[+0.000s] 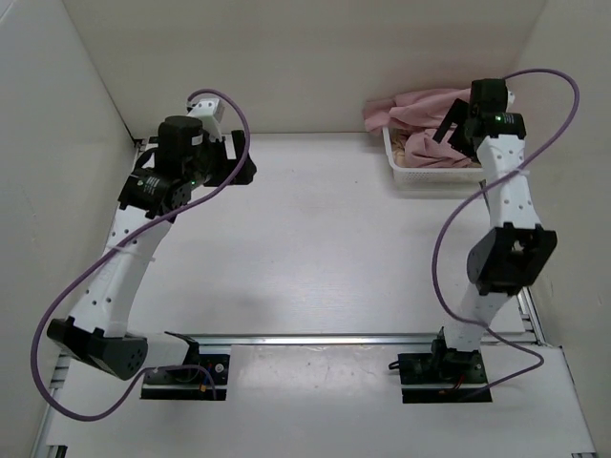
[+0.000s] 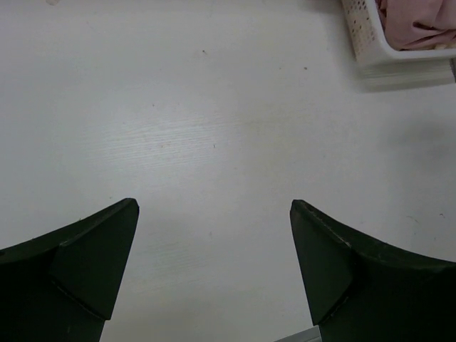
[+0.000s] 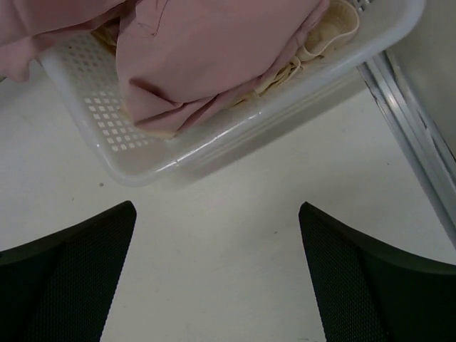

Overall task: Fold and stack the trousers
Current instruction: Grab the trousers from the pile

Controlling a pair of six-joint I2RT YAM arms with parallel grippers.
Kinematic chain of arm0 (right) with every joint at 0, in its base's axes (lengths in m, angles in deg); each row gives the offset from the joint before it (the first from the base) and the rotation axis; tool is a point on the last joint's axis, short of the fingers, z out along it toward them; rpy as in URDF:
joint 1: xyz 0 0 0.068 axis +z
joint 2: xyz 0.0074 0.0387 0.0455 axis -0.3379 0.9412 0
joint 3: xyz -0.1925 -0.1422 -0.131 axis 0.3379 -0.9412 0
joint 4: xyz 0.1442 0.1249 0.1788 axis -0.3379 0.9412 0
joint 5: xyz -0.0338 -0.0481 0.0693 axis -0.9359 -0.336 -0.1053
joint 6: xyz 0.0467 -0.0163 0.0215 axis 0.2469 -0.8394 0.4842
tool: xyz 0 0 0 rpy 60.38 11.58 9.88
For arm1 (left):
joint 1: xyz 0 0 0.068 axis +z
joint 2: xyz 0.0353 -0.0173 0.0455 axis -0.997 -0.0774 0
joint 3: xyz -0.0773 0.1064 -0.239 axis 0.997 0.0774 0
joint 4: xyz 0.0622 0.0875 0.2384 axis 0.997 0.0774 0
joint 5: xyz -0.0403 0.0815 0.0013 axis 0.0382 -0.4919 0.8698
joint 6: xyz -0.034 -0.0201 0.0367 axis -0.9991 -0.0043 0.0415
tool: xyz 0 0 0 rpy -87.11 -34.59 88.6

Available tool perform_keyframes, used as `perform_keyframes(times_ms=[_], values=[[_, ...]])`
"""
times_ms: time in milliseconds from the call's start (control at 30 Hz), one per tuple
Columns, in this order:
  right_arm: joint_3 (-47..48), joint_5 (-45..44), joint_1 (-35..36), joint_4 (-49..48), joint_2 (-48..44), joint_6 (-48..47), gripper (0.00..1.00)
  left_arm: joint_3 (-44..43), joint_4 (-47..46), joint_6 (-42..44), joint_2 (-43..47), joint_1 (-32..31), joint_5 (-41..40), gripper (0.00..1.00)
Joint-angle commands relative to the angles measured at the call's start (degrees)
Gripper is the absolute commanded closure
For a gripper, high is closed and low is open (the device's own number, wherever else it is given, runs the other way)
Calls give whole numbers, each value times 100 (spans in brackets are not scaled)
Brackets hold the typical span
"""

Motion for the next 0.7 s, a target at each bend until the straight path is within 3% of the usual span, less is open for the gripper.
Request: perform_keyframes(times_ms=[0,233,367,400,467,500,533,667], values=[[1044,664,-291,197,1053,104,0,62,-24,-53,-3,25,68,0],[3329,770,-450,179,3086,279,0,-17,-24,-53,-661,210,-408,0],[3411,902,-450,-206,3457,332,38,-219,-24,8,-847,263,-241,0],[3341,903,-450,-321,3457,332,55,-220,-24,8,-899,263,-241,0],[3428,1008,-450,-444,3457,332,73,-272,-24,8,-952,263,-241,0],[3429,1008,-450,-445,3457,385,93,-272,-24,8,-953,263,-241,0],[3429,1008,-450,-445,3379,385,100,-272,-24,8,-953,263,-136,0],[3350,912,-222,-585,2512,385,100,-395,-24,-123,-1102,263,382,0]])
